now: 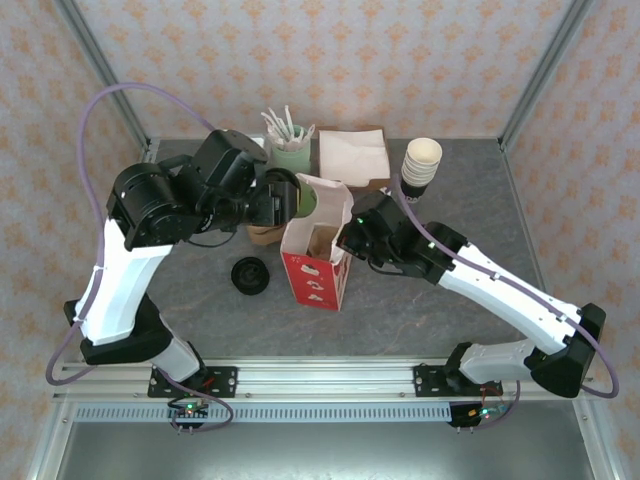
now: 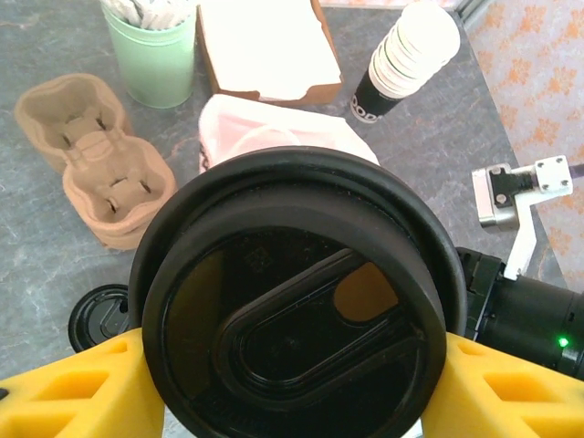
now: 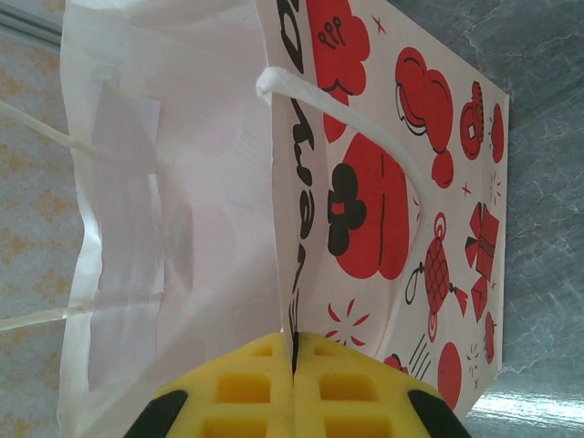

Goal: Pack the takeout coffee

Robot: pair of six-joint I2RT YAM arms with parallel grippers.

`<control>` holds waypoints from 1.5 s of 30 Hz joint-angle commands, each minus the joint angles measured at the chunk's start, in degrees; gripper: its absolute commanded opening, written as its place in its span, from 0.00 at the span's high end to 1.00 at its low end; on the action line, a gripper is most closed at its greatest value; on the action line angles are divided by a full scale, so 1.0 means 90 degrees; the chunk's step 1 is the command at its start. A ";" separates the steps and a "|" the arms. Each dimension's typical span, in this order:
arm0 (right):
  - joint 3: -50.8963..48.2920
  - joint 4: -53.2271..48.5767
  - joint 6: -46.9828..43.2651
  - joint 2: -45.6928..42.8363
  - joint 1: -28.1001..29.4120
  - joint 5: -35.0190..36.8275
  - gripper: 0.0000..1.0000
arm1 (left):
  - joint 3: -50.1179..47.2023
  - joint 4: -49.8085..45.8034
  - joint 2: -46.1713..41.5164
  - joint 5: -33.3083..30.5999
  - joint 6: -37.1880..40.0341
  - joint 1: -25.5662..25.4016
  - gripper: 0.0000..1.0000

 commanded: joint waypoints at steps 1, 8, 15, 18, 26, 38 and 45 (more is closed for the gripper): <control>-0.0109 0.0231 0.0122 -0.0215 0.0046 0.0325 0.97 | 0.0183 -0.0355 -0.0032 0.0036 -0.0053 -0.0077 0.37; -0.0163 0.0085 0.0065 -0.0335 0.0046 0.0636 0.98 | 0.0137 -0.0126 -0.0268 0.0103 -0.0055 -0.0077 0.37; -0.0309 0.0076 0.0023 -0.0252 0.0046 0.0800 0.98 | -0.0435 0.0517 -0.0657 0.0498 -0.0124 -0.0079 0.37; -0.0337 0.0109 0.0042 -0.0210 0.0046 0.0757 0.98 | -0.0680 0.0741 -0.0752 0.0629 -0.0155 -0.0077 0.37; -0.0456 0.0344 -0.0052 -0.0286 0.0045 0.0509 0.98 | -0.0896 0.0851 -0.0480 0.0521 -0.0116 -0.0140 0.37; -0.0805 0.0560 -0.0496 -0.0581 0.0046 -0.0243 0.97 | -0.0980 0.0633 0.0531 -0.0256 -0.0122 -0.0146 0.37; -0.0885 0.0590 -0.0754 -0.0721 0.0046 -0.0521 0.95 | -0.0905 0.0596 0.1167 -0.0354 -0.0143 -0.0155 0.37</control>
